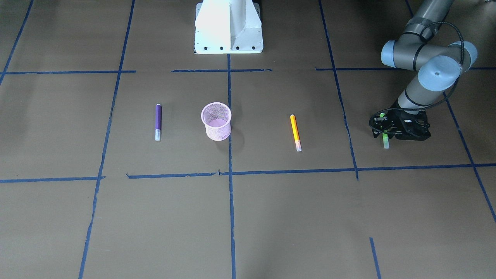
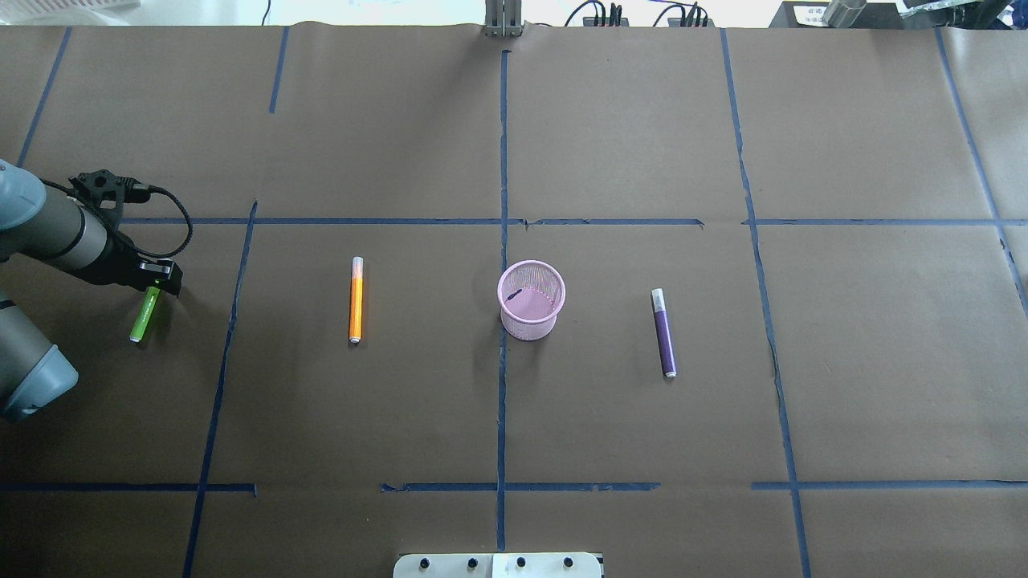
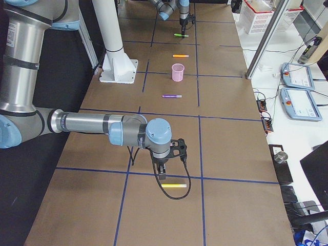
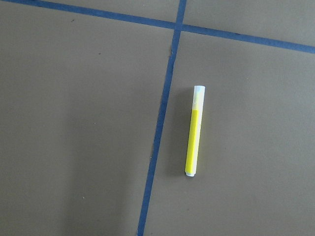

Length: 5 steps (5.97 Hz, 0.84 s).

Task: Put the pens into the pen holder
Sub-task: 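Lower the left gripper onto the green marker and grasp it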

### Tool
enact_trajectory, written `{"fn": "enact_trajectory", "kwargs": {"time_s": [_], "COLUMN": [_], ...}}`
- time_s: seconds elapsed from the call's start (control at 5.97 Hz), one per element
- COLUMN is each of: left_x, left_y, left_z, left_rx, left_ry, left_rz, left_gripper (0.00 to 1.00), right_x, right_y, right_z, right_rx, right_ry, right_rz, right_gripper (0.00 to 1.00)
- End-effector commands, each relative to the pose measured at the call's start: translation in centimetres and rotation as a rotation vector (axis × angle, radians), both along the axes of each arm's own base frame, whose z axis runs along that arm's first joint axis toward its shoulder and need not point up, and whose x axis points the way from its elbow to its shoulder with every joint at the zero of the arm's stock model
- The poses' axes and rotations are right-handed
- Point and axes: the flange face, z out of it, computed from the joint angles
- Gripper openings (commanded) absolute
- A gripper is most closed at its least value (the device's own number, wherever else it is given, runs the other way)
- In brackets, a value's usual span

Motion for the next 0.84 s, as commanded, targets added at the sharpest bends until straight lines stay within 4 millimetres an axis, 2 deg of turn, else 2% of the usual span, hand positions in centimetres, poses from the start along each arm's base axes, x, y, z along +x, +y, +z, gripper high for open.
{"fn": "enact_trajectory", "kwargs": {"time_s": [0.0,0.17,0.33,0.5,0.67], "left_x": [-0.23,-0.23,-0.24,-0.28,-0.79], "left_y": [0.01,0.02,0.01,0.05,-0.27], "left_z": [0.33,0.34,0.35,0.34,-0.34], "left_rx": [-0.004,-0.006,-0.006,-0.005,0.003], "left_ry": [-0.005,-0.005,-0.006,-0.005,0.002], "left_rz": [-0.004,-0.003,-0.005,-0.005,-0.016], "left_gripper": [0.56,0.48,0.22,0.01,0.0], "right_x": [-0.01,-0.01,0.0,0.0,0.0], "right_y": [0.0,0.0,0.0,0.0,0.0], "right_z": [-0.02,-0.02,-0.01,-0.01,-0.01], "right_rx": [0.0,0.0,0.0,0.0,0.0], "right_ry": [-0.002,-0.002,0.0,0.0,0.0], "right_rz": [0.0,0.0,0.0,0.0,0.0], "right_gripper": [1.0,1.0,1.0,1.0,1.0]}}
